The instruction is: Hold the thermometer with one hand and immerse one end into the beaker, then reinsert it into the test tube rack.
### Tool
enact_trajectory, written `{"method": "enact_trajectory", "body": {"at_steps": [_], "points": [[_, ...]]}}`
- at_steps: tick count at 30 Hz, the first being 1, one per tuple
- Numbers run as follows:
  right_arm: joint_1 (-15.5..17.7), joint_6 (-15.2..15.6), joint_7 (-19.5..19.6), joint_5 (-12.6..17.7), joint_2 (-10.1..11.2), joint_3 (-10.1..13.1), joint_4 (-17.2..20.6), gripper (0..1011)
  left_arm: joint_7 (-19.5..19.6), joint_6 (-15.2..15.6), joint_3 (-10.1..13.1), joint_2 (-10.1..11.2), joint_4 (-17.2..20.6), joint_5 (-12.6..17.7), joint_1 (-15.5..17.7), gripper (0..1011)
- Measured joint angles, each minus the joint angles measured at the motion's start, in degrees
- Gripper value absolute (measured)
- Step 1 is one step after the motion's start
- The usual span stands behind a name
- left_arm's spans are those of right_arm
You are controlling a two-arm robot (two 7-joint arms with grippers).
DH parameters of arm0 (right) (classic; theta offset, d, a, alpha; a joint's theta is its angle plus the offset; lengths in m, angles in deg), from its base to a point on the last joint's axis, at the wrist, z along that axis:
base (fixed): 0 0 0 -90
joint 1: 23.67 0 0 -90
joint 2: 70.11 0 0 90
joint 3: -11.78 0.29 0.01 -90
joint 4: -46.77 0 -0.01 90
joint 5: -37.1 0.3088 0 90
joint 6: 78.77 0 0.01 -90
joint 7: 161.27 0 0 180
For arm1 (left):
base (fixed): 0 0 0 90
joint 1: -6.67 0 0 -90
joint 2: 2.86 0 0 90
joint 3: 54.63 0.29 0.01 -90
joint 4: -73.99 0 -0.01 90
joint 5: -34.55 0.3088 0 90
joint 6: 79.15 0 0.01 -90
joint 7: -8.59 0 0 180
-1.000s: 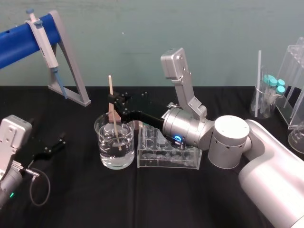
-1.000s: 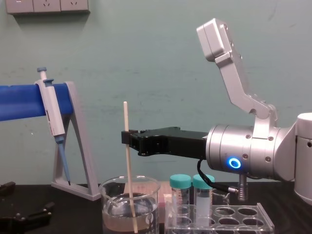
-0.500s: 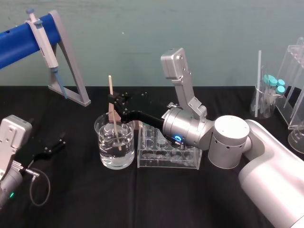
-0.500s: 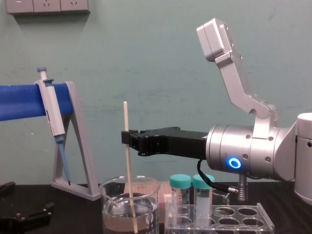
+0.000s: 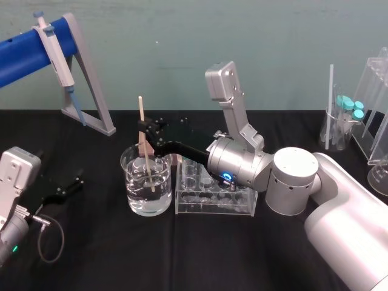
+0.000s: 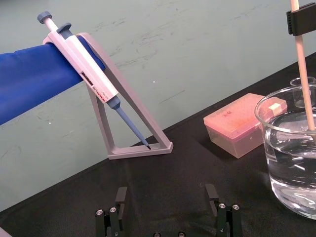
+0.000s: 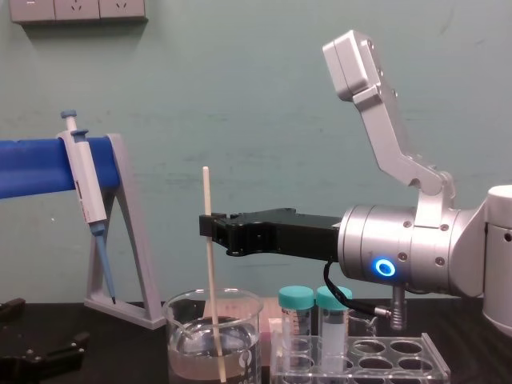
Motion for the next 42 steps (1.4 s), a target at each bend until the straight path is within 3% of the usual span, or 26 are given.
{"method": "enact_trajectory", "body": {"at_steps": [42], "points": [[-0.01, -0.17, -0.17, -0.03, -0.03, -0.01, -0.05, 44, 0.00, 0.00, 0.00, 0.00, 0.00, 0.00, 0.00, 1004]]}}
